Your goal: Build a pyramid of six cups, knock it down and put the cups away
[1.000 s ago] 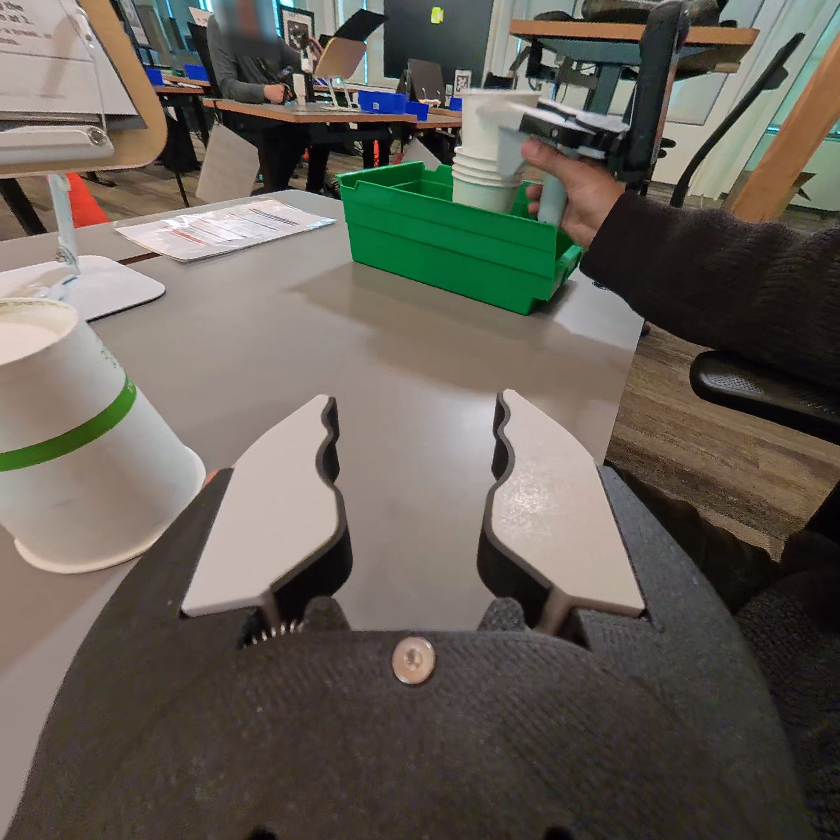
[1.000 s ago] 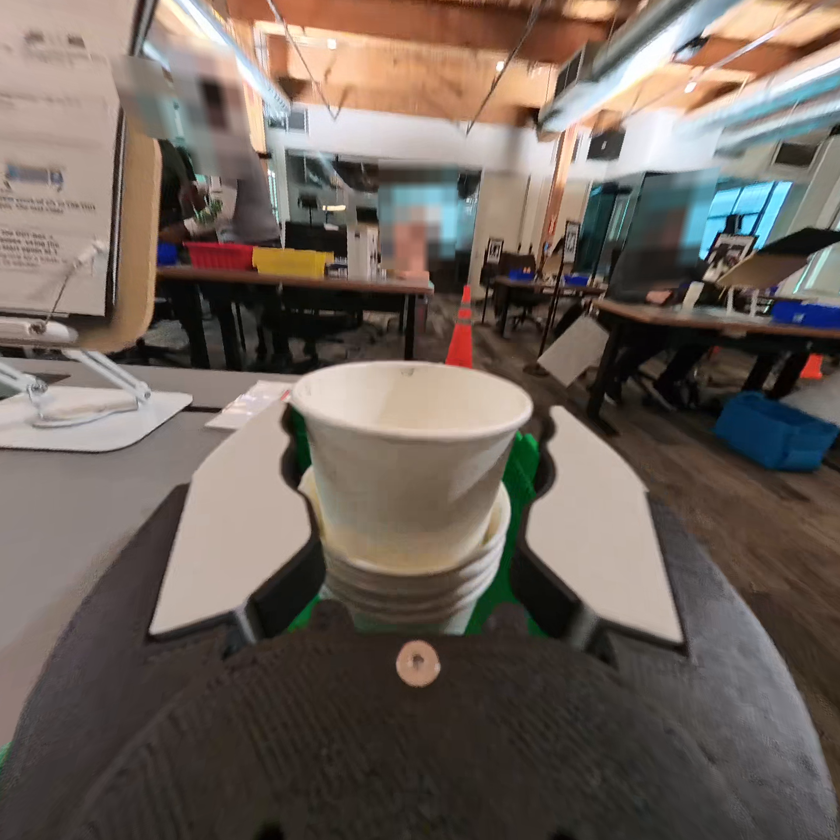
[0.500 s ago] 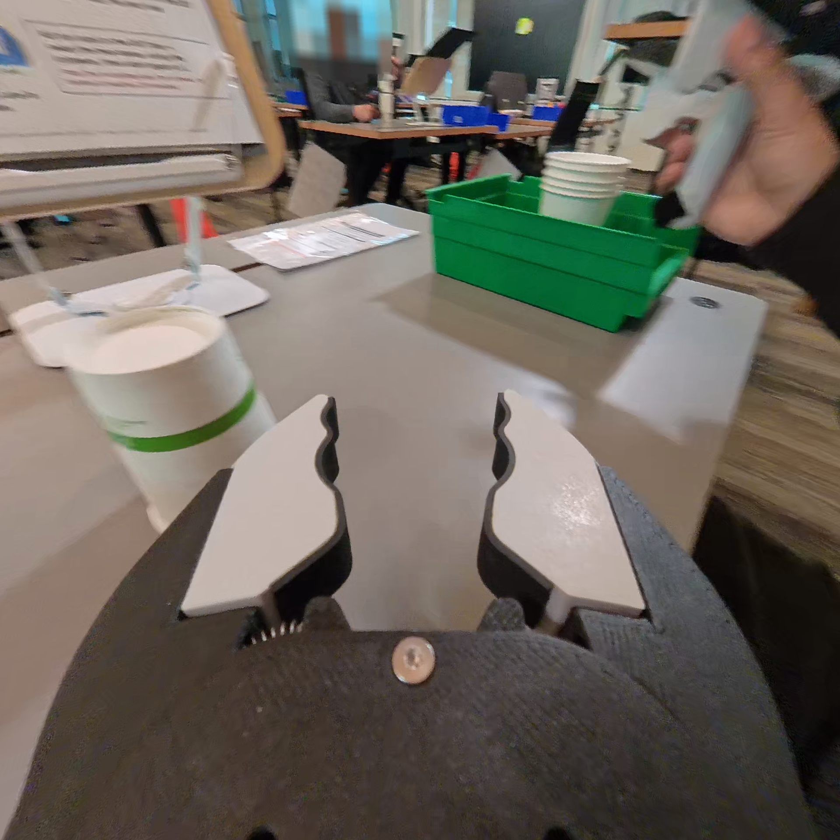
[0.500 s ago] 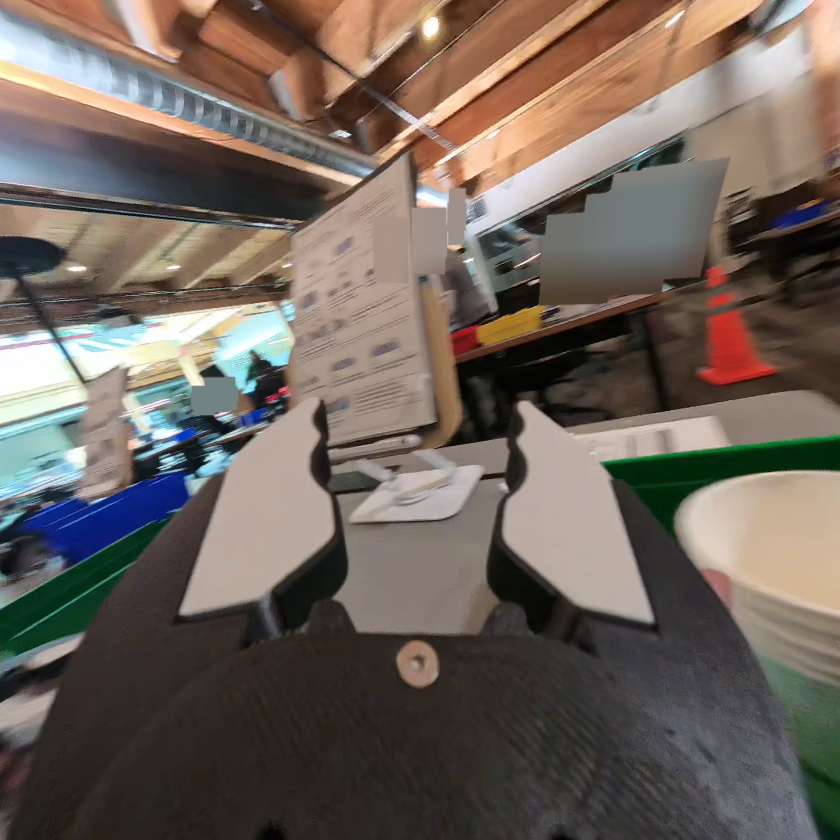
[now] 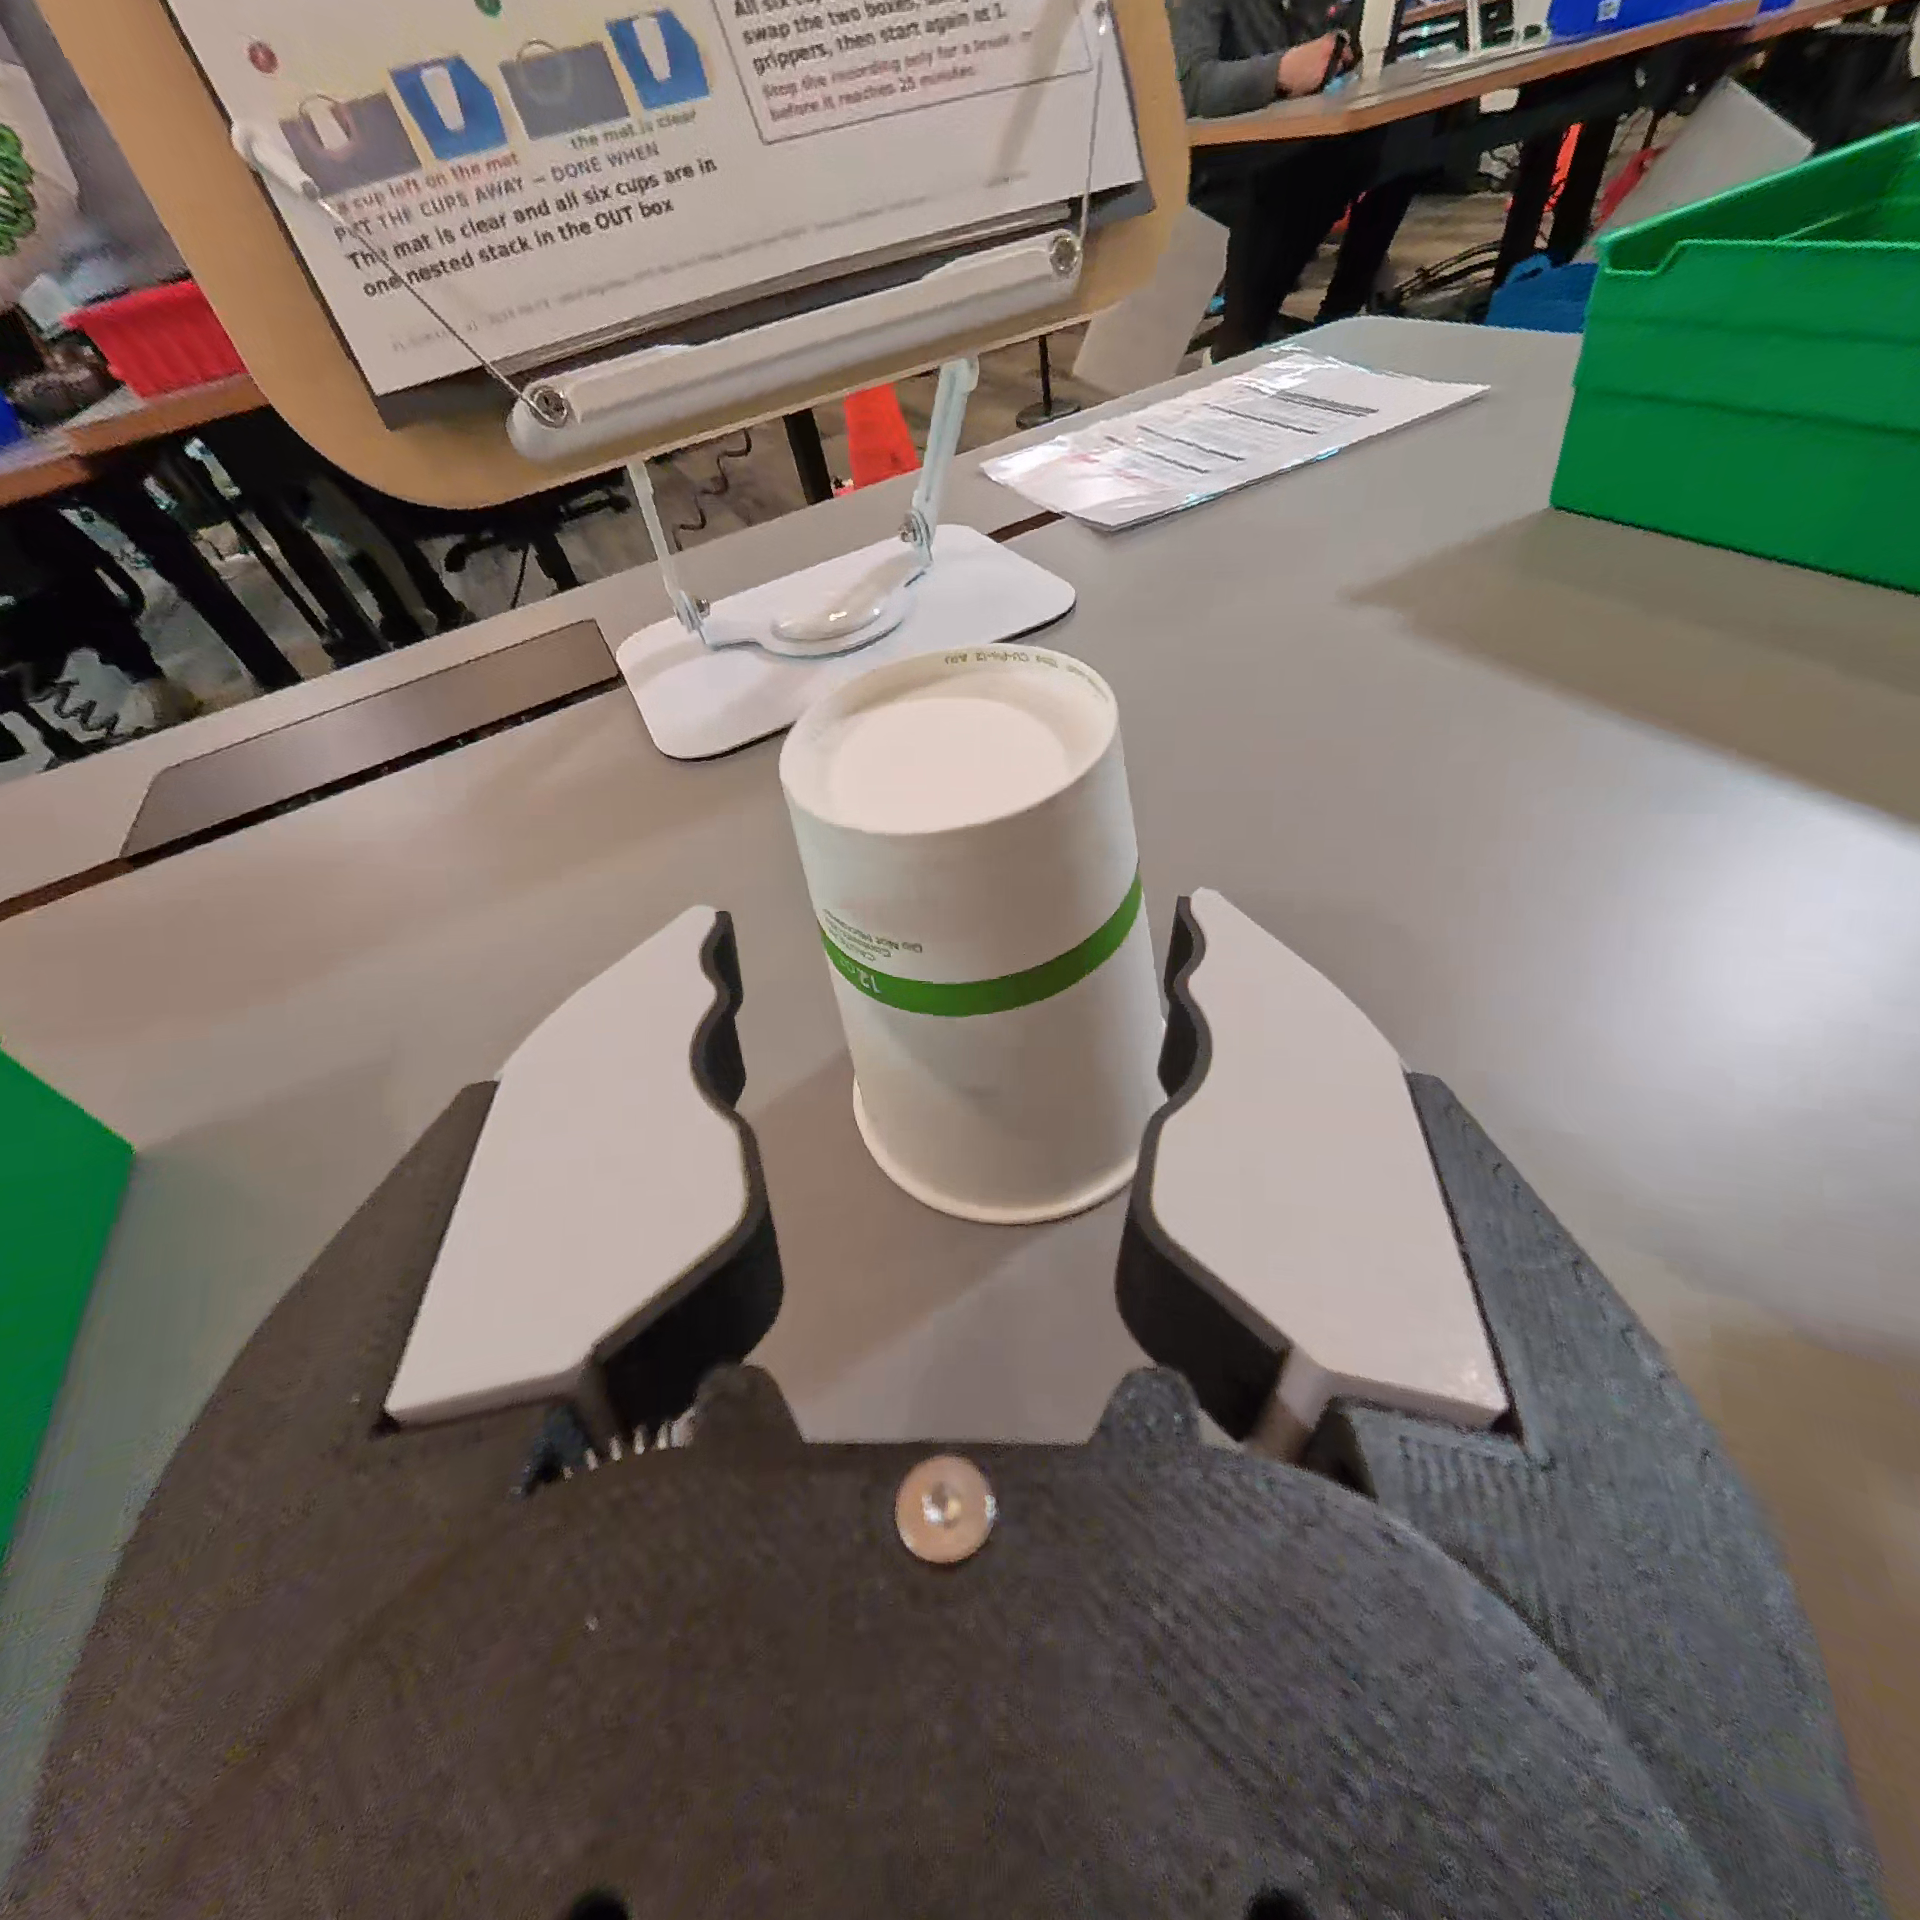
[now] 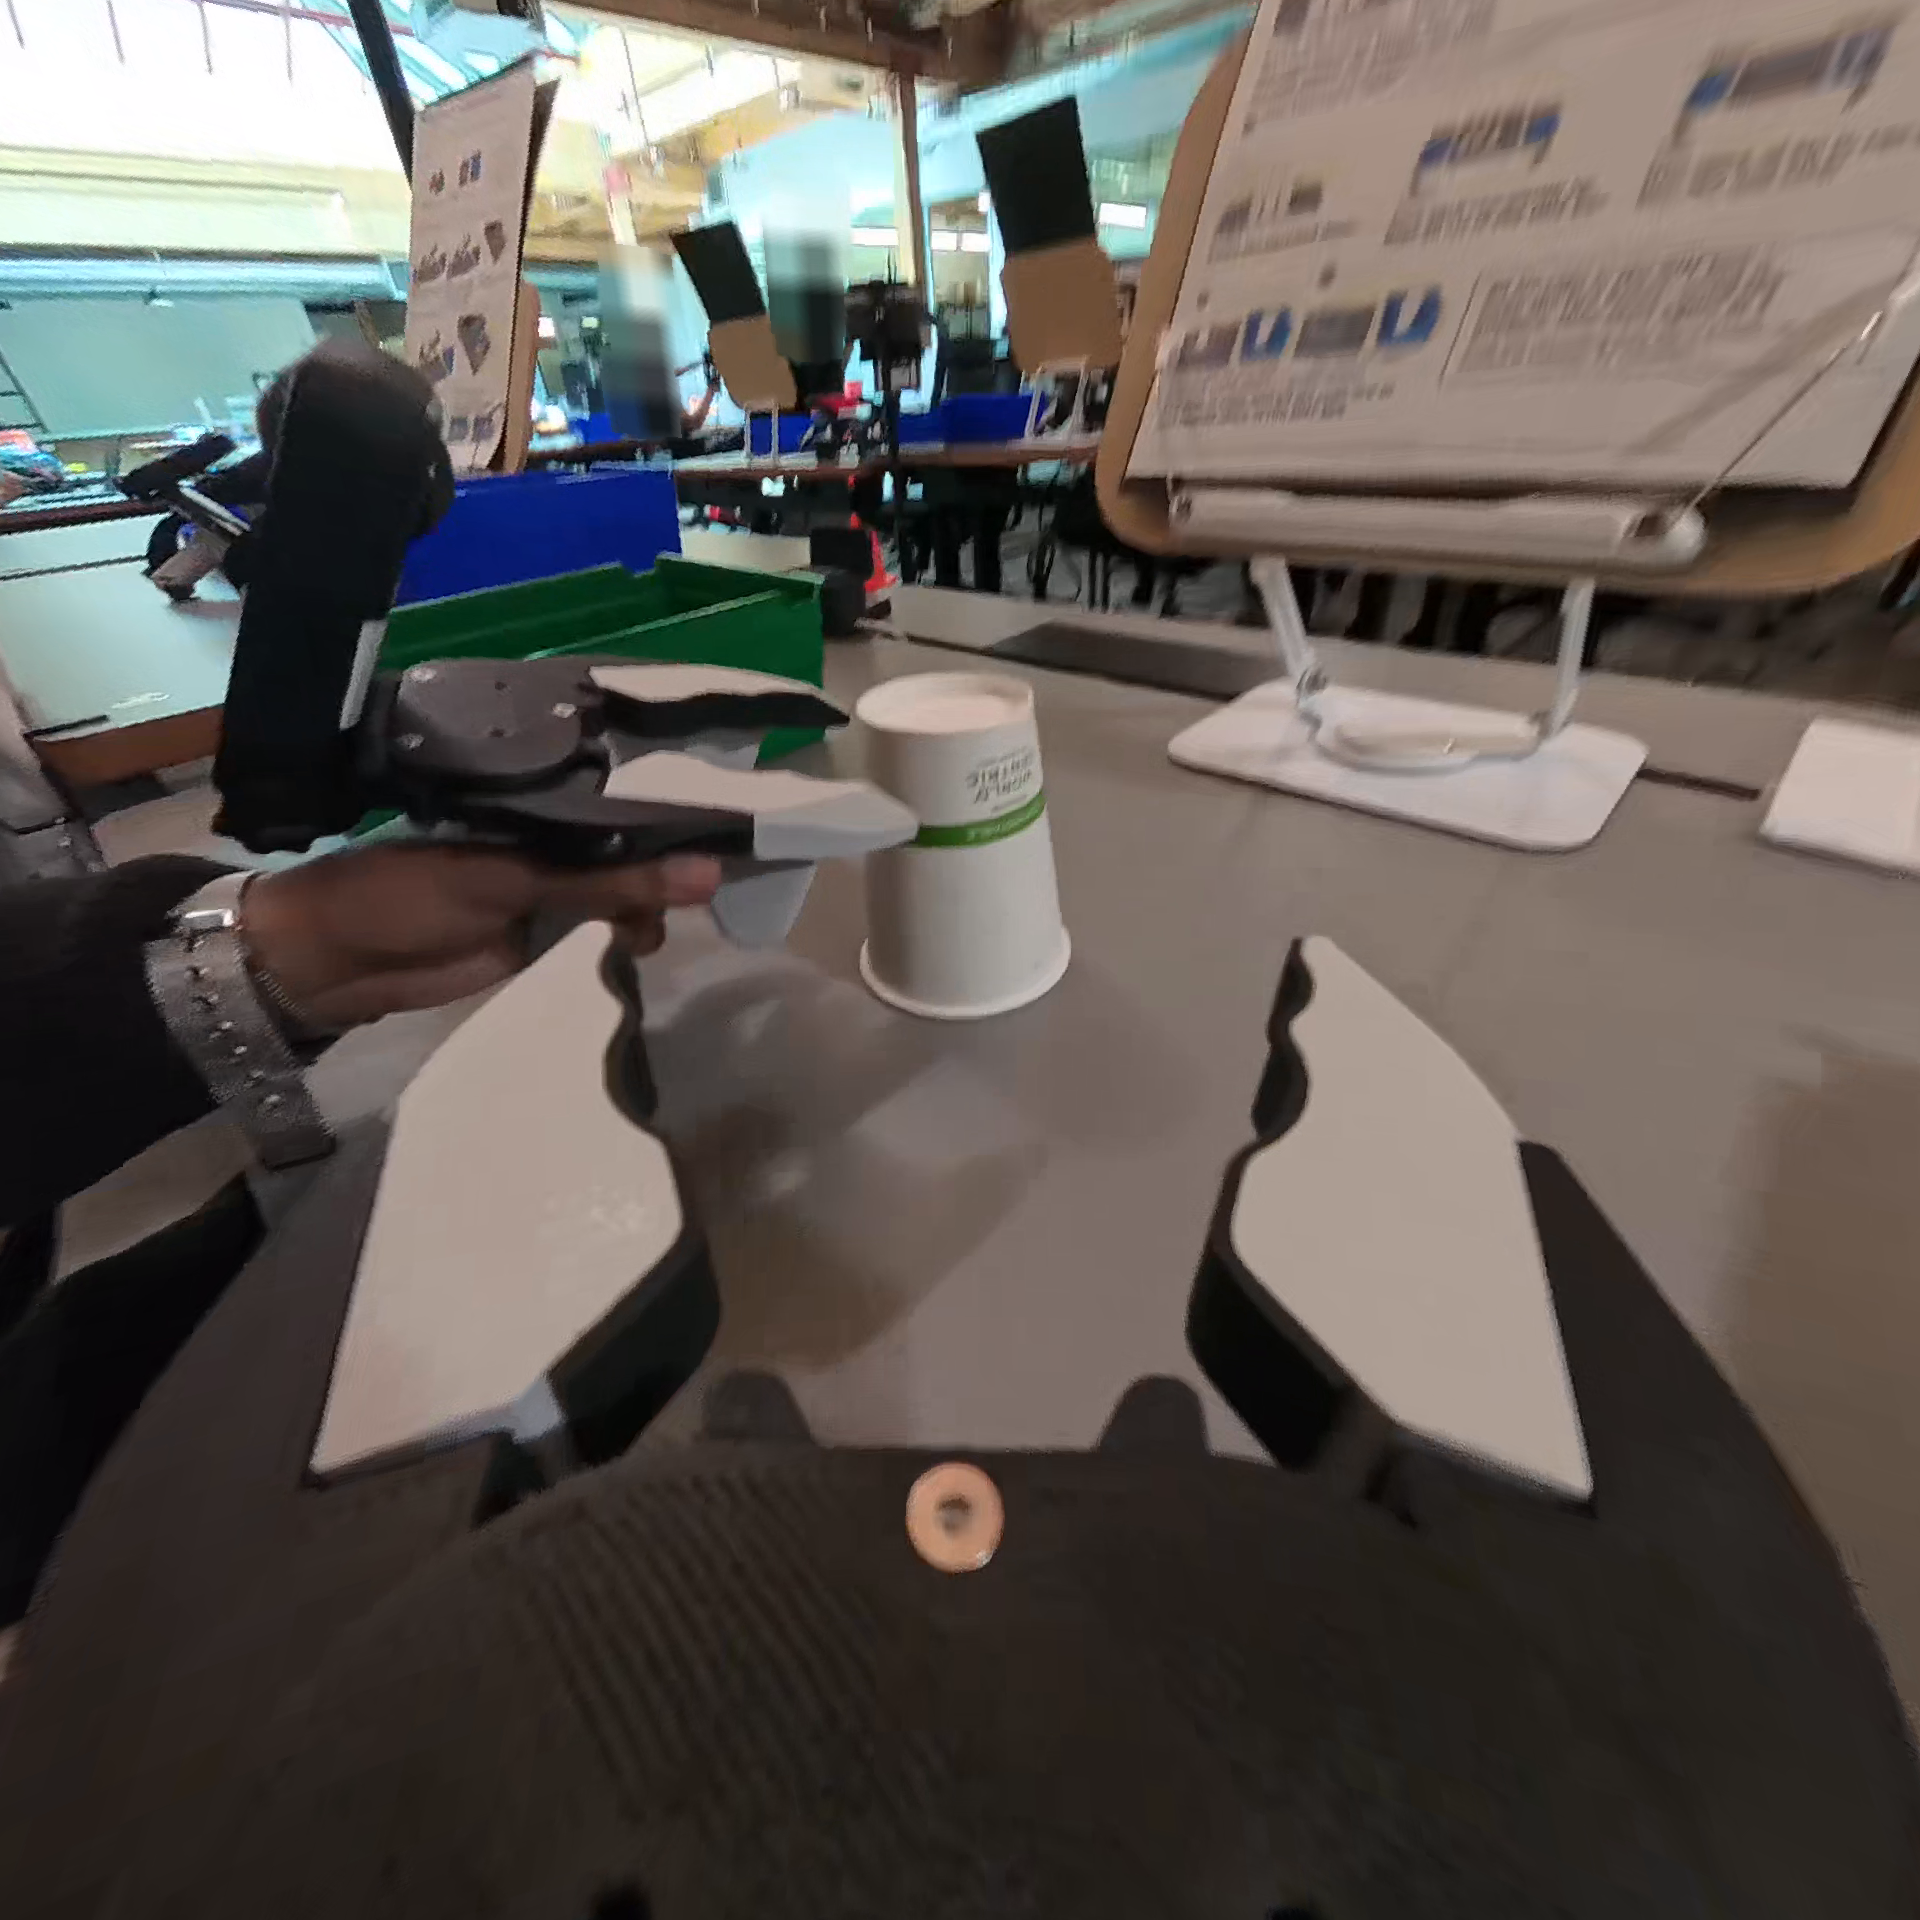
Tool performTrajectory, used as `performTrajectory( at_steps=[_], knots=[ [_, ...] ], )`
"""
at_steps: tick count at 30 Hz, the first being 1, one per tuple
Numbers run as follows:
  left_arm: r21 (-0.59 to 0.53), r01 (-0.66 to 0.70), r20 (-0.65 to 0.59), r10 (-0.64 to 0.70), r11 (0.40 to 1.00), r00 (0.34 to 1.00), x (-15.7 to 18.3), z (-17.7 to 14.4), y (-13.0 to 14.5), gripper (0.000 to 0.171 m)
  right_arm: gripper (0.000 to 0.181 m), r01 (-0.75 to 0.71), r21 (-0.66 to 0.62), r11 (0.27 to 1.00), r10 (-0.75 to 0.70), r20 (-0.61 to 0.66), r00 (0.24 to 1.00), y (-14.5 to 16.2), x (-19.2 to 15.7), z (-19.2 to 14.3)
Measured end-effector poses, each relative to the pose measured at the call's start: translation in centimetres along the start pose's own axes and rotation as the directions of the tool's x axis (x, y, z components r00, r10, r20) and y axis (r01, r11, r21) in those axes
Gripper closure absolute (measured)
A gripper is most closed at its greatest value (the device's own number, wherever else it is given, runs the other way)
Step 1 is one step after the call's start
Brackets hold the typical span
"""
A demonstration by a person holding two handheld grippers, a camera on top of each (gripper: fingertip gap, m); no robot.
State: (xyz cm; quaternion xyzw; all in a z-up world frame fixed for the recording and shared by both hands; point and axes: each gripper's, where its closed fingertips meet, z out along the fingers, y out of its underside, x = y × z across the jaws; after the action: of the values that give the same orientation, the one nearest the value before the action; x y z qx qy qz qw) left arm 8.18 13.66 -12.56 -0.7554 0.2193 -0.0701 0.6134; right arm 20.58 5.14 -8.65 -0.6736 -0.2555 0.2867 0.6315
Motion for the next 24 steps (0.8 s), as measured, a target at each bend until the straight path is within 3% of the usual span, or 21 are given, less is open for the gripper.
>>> performTrajectory(
  at_steps=[4, 11, 15, 19, 22, 24],
  knots=[
    [-0.026, 0.010, -0.005, -0.010, 1.000, 1.000, -0.2, 1.3, 0.2, 0.088, 0.065, -0.107, -0.105, 0.989, 0.111, 0.041, 0.993, 1.8, 0.3, -0.4],
    [-0.036, 0.060, -0.015, -0.061, 0.998, 0.998, -0.2, 2.7, 0.2, 0.092, 0.066, -0.004, -0.216, 0.976, 0.005, 0.007, 1.000, 4.4, 1.8, -1.1],
    [-0.086, 0.050, -0.052, -0.055, 0.995, 0.997, 0.5, 3.4, 1.1, 0.095, 0.067, -0.028, -0.253, 0.967, 0.028, -0.003, 1.000, 5.2, 2.3, -1.2],
    [-0.018, 0.102, -0.059, -0.103, 0.995, 0.993, 0.3, 2.6, -0.4, 0.097, 0.072, -0.072, -0.251, 0.965, 0.072, -0.008, 0.997, 5.2, 2.7, -1.4],
    [0.154, 0.278, -0.261, -0.232, 0.948, 0.937, 1.7, 0.4, -4.1, 0.097, 0.088, -0.109, -0.296, 0.949, 0.116, 0.007, 0.993, 5.9, 2.7, -1.5],
    [0.198, 0.461, -0.441, -0.341, 0.865, 0.830, 2.7, -1.6, -6.2, 0.097, 0.093, -0.140, -0.352, 0.926, 0.154, 0.014, 0.988, 6.7, 2.8, -1.3]
  ],
)
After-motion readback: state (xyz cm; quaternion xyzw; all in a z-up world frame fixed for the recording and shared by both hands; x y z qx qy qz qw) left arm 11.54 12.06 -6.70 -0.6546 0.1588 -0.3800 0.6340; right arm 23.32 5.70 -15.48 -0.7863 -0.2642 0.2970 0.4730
